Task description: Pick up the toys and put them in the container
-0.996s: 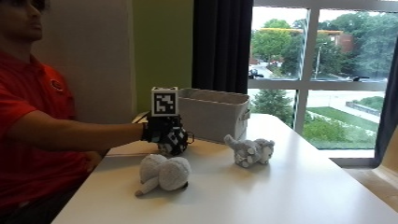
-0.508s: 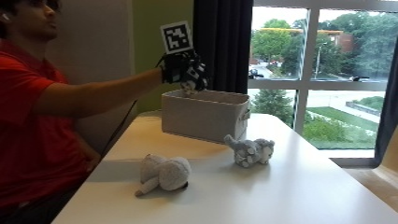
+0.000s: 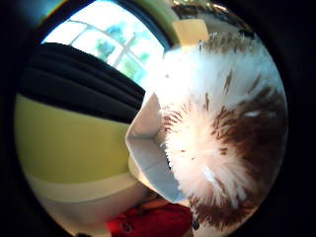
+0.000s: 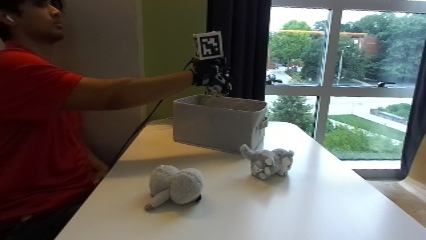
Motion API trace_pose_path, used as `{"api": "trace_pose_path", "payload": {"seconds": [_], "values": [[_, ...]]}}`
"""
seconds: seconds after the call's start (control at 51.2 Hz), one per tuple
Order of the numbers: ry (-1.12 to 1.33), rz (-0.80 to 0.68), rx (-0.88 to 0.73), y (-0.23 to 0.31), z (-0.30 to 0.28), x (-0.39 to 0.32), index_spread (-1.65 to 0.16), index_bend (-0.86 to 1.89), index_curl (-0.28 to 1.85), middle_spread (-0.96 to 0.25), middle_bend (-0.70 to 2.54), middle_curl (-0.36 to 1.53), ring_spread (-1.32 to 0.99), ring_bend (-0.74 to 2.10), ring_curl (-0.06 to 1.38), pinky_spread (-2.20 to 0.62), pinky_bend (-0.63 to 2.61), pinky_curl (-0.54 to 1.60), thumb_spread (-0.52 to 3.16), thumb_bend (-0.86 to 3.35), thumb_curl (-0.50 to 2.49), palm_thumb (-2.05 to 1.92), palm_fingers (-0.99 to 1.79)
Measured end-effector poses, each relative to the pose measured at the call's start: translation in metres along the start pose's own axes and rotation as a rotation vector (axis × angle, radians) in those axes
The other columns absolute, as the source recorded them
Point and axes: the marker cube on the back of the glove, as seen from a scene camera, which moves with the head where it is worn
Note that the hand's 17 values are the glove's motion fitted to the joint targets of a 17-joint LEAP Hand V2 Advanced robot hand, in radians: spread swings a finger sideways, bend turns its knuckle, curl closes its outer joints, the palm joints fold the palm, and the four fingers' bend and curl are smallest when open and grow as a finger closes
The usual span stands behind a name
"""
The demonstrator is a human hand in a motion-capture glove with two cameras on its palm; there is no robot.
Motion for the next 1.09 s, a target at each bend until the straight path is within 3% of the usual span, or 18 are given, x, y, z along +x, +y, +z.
{"api": "trace_pose_path", "payload": {"seconds": [0.352, 0.41, 0.527, 0.547, 0.567, 0.684, 0.977, 1.094], "values": [[0.021, -0.14, -0.09, 0.004, 0.039, -0.067, -0.43, 0.16, 1.07, -0.51, 0.35, 0.59, -0.54, 0.71, 0.45, -0.42, 0.95, 0.38, 0.73, -0.03, 0.88, 0.49, 0.92], [0.029, -0.141, -0.157, 0.01, 0.042, -0.063, -0.43, 0.12, 1.05, -0.5, 0.34, 0.6, -0.5, 0.68, 0.46, -0.37, 0.94, 0.39, 0.81, -0.04, 0.85, 0.43, 0.7], [0.037, -0.16, -0.185, 0.024, 0.041, -0.053, -0.41, 0.01, 0.91, -0.32, 0.22, 0.57, -0.28, 0.43, 0.43, -0.16, 1.05, 0.44, 0.99, -0.09, 0.7, 0.19, -0.12], [0.04, -0.159, -0.178, 0.027, 0.04, -0.049, -0.41, 0.04, 0.88, -0.31, 0.21, 0.56, -0.27, 0.44, 0.43, -0.14, 1.07, 0.43, 1.01, -0.07, 0.69, 0.18, -0.03], [0.041, -0.16, -0.171, 0.031, 0.039, -0.046, -0.4, 0.03, 0.85, -0.28, 0.21, 0.55, -0.24, 0.36, 0.39, -0.12, 1.05, 0.41, 1.02, -0.08, 0.67, 0.15, -0.15], [0.038, -0.154, -0.163, 0.052, 0.037, -0.017, -0.38, 0.08, 0.73, -0.19, 0.18, 0.51, -0.14, 0.26, 0.32, -0.02, 1.0, 0.37, 1.07, -0.06, 0.58, 0.06, -0.16], [-0.039, -0.061, -0.215, 0.109, 0.056, 0.105, -0.36, 0.14, 0.56, -0.09, 0.15, 0.43, -0.05, 0.19, 0.31, 0.06, 0.82, 0.31, 1.07, -0.08, 0.42, -0.09, -0.17], [0.008, 0.1, -0.151, 0.129, 0.059, 0.148, -0.36, 0.15, 0.52, -0.08, 0.15, 0.4, -0.04, 0.17, 0.3, 0.07, 0.77, 0.3, 1.05, -0.09, 0.36, -0.1, -0.15]]}}
